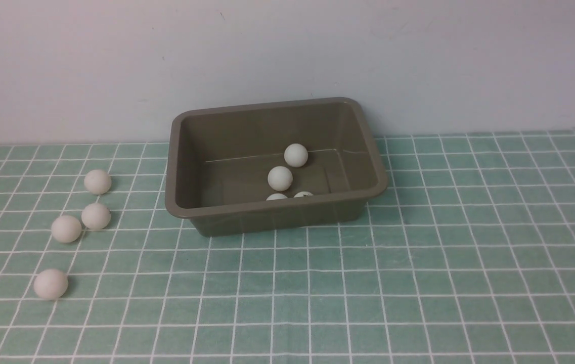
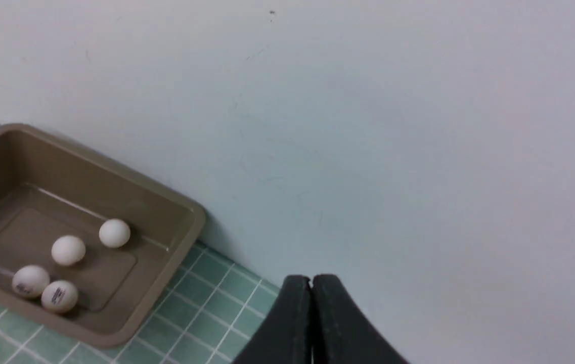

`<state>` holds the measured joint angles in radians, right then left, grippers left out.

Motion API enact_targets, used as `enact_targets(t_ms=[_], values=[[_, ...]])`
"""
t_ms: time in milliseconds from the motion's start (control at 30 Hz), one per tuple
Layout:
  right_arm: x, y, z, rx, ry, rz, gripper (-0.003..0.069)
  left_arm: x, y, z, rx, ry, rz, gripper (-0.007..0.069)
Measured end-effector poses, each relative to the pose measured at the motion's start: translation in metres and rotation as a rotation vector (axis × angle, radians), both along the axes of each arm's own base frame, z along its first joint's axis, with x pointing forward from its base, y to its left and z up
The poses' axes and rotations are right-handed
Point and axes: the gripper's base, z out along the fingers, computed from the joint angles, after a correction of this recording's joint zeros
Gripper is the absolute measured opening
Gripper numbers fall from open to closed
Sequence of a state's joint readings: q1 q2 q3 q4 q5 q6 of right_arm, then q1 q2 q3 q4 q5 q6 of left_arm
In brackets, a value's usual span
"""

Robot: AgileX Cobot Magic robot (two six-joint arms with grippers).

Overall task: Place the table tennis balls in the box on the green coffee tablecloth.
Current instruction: 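Reach for and grasp a ping pong ball on the table beside the basket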

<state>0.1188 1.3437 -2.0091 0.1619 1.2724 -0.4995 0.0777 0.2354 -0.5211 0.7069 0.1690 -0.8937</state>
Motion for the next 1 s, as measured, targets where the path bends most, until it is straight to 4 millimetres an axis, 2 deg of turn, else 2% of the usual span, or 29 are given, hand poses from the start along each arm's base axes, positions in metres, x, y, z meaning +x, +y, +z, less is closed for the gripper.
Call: enact_targets(t_ms=[100,233,300,433,500,600,633,733,800,900,1000], values=[[-0.022,-0.004,-0.018,-0.019,0.045,-0.012,-0.0015,0.018,0.013,0.008,-0.045,0.180,0.129,0.0092],[-0.029,-0.008,-0.044,-0.052,0.098,-0.037,-0.0015,0.035,0.017,0.004,-0.015,0.342,0.161,0.0099],[-0.033,-0.011,-0.062,-0.072,0.127,-0.053,-0.0015,0.047,0.015,0.000,-0.003,0.450,0.127,0.0103],[-0.042,-0.015,-0.098,-0.095,0.180,-0.078,-0.0015,0.074,0.003,-0.021,0.051,0.761,-0.010,0.0104],[-0.048,-0.016,-0.114,-0.100,0.201,-0.084,-0.0015,0.081,-0.003,-0.027,0.062,0.848,-0.072,0.0104],[-0.065,-0.019,-0.151,-0.106,0.242,-0.096,-0.0015,0.098,-0.011,-0.038,0.068,0.985,-0.173,0.0104],[-0.068,-0.020,-0.155,-0.107,0.245,-0.098,-0.0015,0.109,-0.015,-0.045,0.089,1.050,-0.221,0.0104],[-0.079,-0.021,-0.172,-0.108,0.259,-0.102,-0.0015,0.122,-0.018,-0.050,0.107,1.101,-0.259,0.0104],[-0.107,-0.025,-0.204,-0.084,0.265,-0.120,-0.0015,0.146,-0.018,-0.058,0.144,1.183,-0.272,0.0104],[-0.122,-0.027,-0.219,-0.061,0.265,-0.135,-0.0015,0.160,-0.016,-0.063,0.179,1.219,-0.261,0.0115],[-0.149,-0.030,-0.248,-0.031,0.276,-0.155,-0.0015,0.186,-0.013,-0.072,0.225,1.279,-0.249,0.0185]])
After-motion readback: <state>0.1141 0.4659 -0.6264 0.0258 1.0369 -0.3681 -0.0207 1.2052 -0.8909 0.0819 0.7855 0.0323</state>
